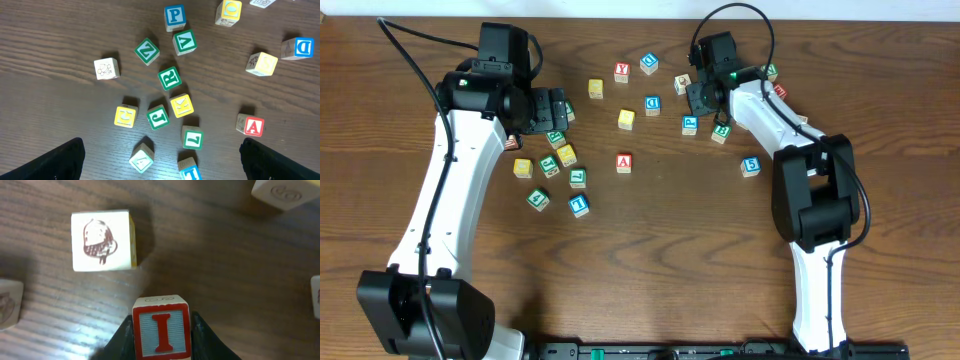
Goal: Spell out AI2
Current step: 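Carry the I block and lower it right of the A block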
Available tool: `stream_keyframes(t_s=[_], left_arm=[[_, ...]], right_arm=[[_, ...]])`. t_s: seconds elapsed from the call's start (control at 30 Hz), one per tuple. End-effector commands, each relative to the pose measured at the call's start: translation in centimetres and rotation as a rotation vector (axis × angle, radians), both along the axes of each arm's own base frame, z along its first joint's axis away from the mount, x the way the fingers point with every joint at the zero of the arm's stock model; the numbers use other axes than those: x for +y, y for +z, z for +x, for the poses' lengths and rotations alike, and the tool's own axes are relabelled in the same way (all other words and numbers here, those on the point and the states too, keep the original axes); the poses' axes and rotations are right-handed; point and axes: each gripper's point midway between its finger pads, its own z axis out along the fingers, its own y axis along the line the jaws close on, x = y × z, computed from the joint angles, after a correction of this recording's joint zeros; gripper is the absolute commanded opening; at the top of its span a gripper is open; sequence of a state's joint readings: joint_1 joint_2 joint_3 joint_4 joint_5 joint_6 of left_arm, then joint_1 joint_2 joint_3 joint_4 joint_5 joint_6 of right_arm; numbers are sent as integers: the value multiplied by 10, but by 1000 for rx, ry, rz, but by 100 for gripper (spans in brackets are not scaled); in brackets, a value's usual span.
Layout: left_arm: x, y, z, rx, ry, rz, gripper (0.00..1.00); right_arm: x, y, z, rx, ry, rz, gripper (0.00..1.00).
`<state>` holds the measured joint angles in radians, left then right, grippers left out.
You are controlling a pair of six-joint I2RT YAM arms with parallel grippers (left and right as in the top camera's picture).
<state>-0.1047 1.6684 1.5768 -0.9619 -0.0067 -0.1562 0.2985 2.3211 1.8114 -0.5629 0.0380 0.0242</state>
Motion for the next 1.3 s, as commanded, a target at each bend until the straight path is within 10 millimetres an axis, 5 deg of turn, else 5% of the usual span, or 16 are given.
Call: stream_keyframes(t_s=[0.0,0.2,0.4,0.93,1.27], left_arm=[[4,11,3,-29,5,11,98],[4,11,3,-29,5,11,98],[4,11,3,-29,5,11,98],[4,11,3,-29,5,11,98],[4,11,3,-29,5,11,98]], right_arm=[[0,53,8,-81,-25,56,20],[-2,118,-6,-133,-68,116,19],[11,145,-39,-53,-71,228,17],[69,101,-134,277,-135,187,18],[94,57,-157,258,-185,137,20]])
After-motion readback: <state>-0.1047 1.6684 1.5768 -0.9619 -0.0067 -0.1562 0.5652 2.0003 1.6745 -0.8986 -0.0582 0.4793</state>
